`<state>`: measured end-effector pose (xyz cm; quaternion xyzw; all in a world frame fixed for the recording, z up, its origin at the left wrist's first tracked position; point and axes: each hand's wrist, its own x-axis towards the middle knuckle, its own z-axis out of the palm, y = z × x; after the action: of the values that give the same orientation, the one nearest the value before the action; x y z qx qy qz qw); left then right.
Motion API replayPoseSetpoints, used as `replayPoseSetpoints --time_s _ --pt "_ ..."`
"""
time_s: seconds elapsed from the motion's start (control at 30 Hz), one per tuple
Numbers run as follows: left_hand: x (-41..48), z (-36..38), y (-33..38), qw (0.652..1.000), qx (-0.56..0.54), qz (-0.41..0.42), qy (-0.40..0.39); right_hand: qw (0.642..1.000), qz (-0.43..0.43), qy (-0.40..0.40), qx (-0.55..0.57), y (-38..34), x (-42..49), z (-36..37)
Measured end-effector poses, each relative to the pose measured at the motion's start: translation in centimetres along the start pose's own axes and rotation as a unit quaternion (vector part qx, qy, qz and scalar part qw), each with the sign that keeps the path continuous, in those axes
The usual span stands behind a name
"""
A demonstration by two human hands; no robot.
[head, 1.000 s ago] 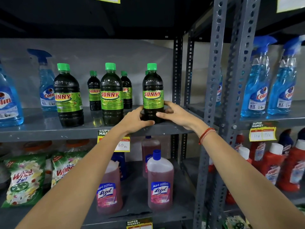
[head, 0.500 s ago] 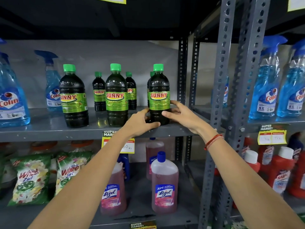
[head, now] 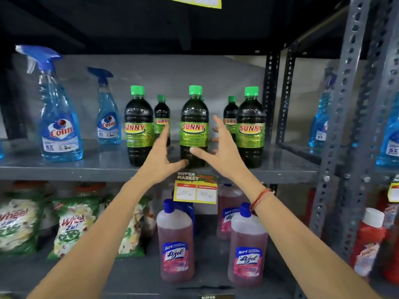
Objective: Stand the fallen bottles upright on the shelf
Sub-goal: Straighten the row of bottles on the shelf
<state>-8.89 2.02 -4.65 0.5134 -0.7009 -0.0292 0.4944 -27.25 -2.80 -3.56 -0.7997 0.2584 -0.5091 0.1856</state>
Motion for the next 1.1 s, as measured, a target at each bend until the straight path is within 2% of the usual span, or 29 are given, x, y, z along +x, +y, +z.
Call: replayPoseSetpoints --time_s 0.1,0.2,0.4,0.67,0.7,0.77,0.83,0.9,1.0,1.07,1.1 --pt "1.0 -0.4 -0.3 0.995 0.008 -0.034 -0.098 0.999 0.013 -0.049 0.02 0.4 1.2 0.9" --pt "1.4 0.0 -0.3 0.991 -0.024 -0.038 -0.129 0.997 0.031 -0.066 0.027 1.1 1.3 1.1" --pt "1.8 0.3 -0.6 0.99 -0.068 -0.018 -0.125 0.997 0.041 -0.064 0.032 1.4 1.3 0.8" --pt "1.5 0.4 -0.5 0.993 -0.045 -0.02 -0.108 0.998 0.035 -0.047 0.03 1.3 0.9 1.0" --pt "1.2 0.3 -0.3 0.994 -0.028 -0.023 -0.1 0.999 0.026 -0.02 0.041 0.9 0.7 1.1" --pt "0.2 -0.3 -0.1 0.999 -0.012 -0.009 -0.052 0.996 -0.009 0.085 0.032 0.3 0.0 1.6" --pt "-1.1 -1.6 -0.3 0.998 -0.02 0.032 0.049 0.976 -0.078 0.203 -0.018 -0.8 -0.7 2.4" --pt "-2.3 -3.4 -0.9 0.985 -0.03 0.059 0.16 0.96 -0.133 0.246 -0.033 -2.2 -1.0 3.9" --pt "-3.2 -6.5 -3.0 0.965 -0.051 0.044 0.253 0.972 -0.142 0.184 -0.024 -4.2 -0.5 6.9" --pt "-3.1 -8.2 -4.4 0.973 -0.038 0.007 0.228 0.99 -0.091 0.105 -0.009 -4.9 0.4 9.1" --pt "-2.8 -8.9 -5.0 0.983 -0.029 -0.013 0.181 0.996 -0.056 0.067 0.0 -5.1 1.0 10.0"
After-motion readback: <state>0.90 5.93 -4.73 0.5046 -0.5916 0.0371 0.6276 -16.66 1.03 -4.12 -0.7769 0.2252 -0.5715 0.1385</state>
